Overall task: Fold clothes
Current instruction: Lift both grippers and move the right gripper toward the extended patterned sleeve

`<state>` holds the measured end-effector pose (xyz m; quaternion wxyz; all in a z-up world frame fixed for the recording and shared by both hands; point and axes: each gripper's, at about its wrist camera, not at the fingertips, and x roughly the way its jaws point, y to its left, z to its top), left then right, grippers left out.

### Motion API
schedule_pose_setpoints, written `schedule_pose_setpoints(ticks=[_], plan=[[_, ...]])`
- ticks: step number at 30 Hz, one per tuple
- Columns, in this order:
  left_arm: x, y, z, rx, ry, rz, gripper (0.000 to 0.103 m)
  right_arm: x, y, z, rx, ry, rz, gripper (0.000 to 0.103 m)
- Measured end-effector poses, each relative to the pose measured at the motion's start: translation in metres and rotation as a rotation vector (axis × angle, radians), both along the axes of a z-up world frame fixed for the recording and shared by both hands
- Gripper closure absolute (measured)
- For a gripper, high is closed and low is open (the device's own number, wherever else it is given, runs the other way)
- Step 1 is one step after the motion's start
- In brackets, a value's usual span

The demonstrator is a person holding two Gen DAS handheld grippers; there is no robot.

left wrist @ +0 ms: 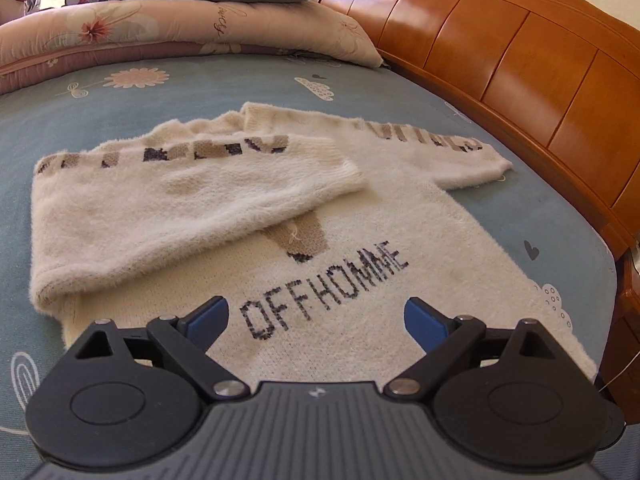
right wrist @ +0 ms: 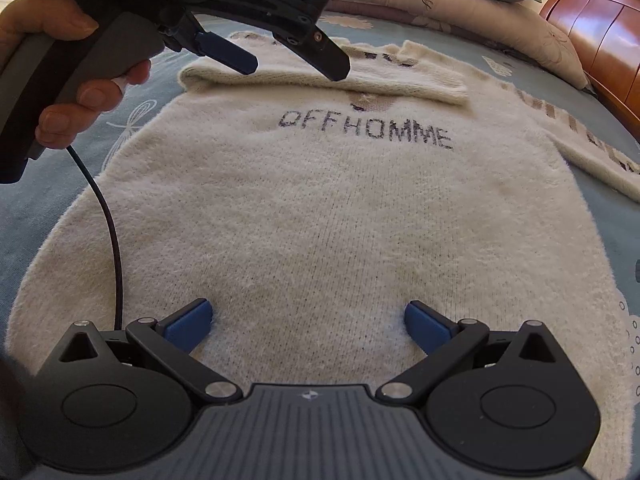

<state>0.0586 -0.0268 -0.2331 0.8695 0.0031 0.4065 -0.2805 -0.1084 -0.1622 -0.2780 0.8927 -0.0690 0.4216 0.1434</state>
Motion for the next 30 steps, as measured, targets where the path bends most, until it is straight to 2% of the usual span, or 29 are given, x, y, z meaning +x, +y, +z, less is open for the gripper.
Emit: schedule_pose_setpoints(ticks=[4,9,15,19,23,26,30], plan=[[0.011,0.004,-0.013,0.081,0.056,0.096,0.009,-0.005,-0.002,0.005,-0.009,-0.005,0.003,0.000],[0.013,0.014,-0.006,0.005,0.048,0.104,0.008,-0.001,-0.020,0.019,0.000,-0.068,-0.040,0.000],[0.020,0.005,-0.034,0.070,0.077,0.109,0.008,0.044,-0.055,0.036,0.026,-0.133,-0.139,0.000],[0.023,0.006,-0.036,0.037,0.069,0.116,0.004,0.086,-0.067,0.041,0.059,-0.162,-0.170,0.000],[0.023,0.005,-0.038,0.039,0.053,0.114,0.003,0.133,-0.075,0.028,0.093,-0.101,-0.247,0.000],[0.022,0.005,-0.039,0.041,0.042,0.113,0.003,0.148,-0.082,0.008,0.115,-0.043,-0.317,0.000],[0.022,0.004,-0.039,0.043,0.031,0.114,0.003,0.127,-0.090,-0.001,0.122,-0.093,-0.306,0.000]])
